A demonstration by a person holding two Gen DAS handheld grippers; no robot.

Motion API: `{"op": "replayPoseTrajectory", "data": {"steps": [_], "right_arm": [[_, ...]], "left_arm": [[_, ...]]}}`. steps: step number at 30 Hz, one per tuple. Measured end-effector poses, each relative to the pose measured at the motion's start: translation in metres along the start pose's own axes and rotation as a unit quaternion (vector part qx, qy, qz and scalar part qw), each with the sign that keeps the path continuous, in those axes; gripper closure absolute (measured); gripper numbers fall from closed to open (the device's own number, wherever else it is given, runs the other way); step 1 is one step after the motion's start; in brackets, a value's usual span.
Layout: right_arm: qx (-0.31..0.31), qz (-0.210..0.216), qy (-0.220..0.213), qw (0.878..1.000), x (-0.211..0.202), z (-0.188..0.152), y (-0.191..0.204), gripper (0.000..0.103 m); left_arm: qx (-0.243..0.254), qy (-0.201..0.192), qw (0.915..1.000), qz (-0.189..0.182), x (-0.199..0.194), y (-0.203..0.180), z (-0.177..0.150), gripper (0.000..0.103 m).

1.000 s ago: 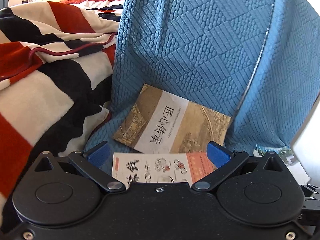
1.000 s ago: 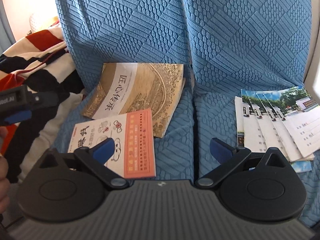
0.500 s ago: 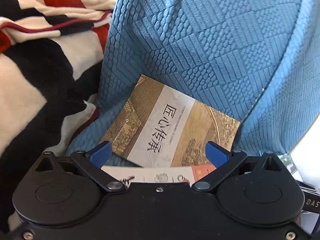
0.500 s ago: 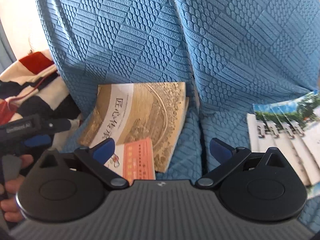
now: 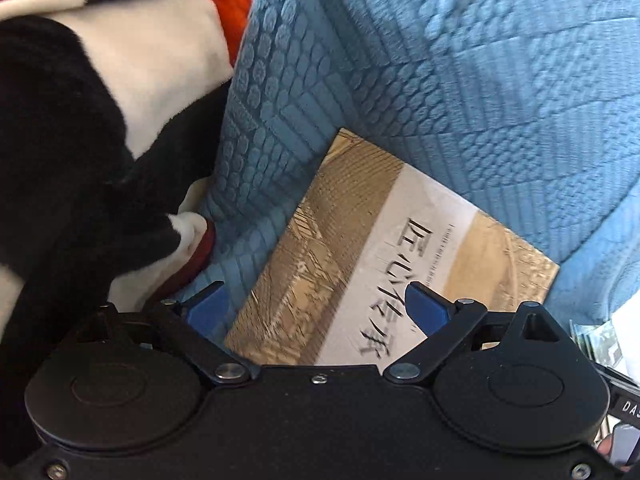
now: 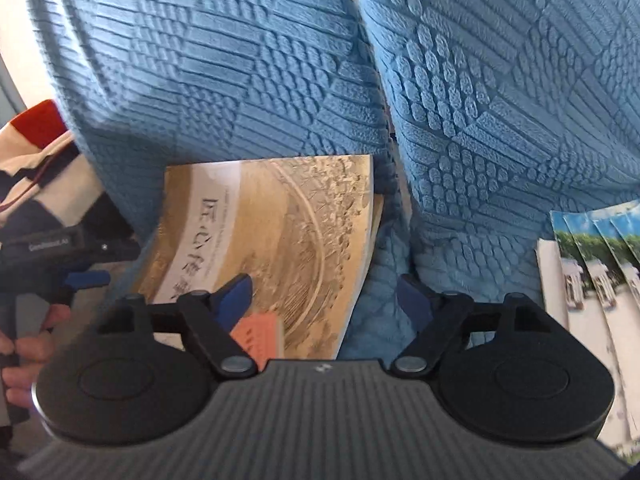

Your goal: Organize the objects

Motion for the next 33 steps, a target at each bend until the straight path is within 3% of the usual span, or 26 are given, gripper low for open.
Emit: {"op": "replayPoseTrajectory", "data": {"steps": [3,4,7,10,13,24,33], "right_arm": [[-0.006,-0.005,-0.012,1.0,0.011,0.007,-0.005,0.022],[-0.007,-0.002,-0.015,1.0,0.015,0.01,-0.006,0.022],[0.004,0.029,-0.018,0.999,0.025,0.016,-0.011,0.022],[0.0,0.032,-0.019,0.999,0.036,0.018,-0.011,0.022],[0.007,0.052,-0.016,0.999,0.047,0.022,-0.013,0.022],[0.039,0.063,0.006,0.997,0.08,0.027,-0.03,0.02],[0.081,0.106,0.012,0.991,0.081,0.026,-0.049,0.022]], "left_arm": [[0.002,0.015,0.9999,0.004,0.014,0.006,0.004,0.017],[0.001,0.027,0.9996,0.003,0.019,0.008,0.006,0.024],[0.006,0.034,0.9993,-0.012,0.027,0.011,0.008,0.028],[0.009,0.047,0.9988,-0.015,0.036,0.012,0.009,0.034],[0.02,0.057,0.9982,-0.005,0.044,0.013,0.006,0.038],[0.023,0.054,0.9983,-0.007,0.048,0.016,0.003,0.038],[0.023,0.053,0.9983,-0.008,0.046,0.012,-0.001,0.038]]}}
Point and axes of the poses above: each gripper's, at about its wrist camera, not at the fingertips, and x roughly the way its jaws point, y to its left, z to its top, the point moved 2 cm from there along x, roughly the way its jaws point, and after that the axes turned 2 degrees about -z, right-handed, at the moved point
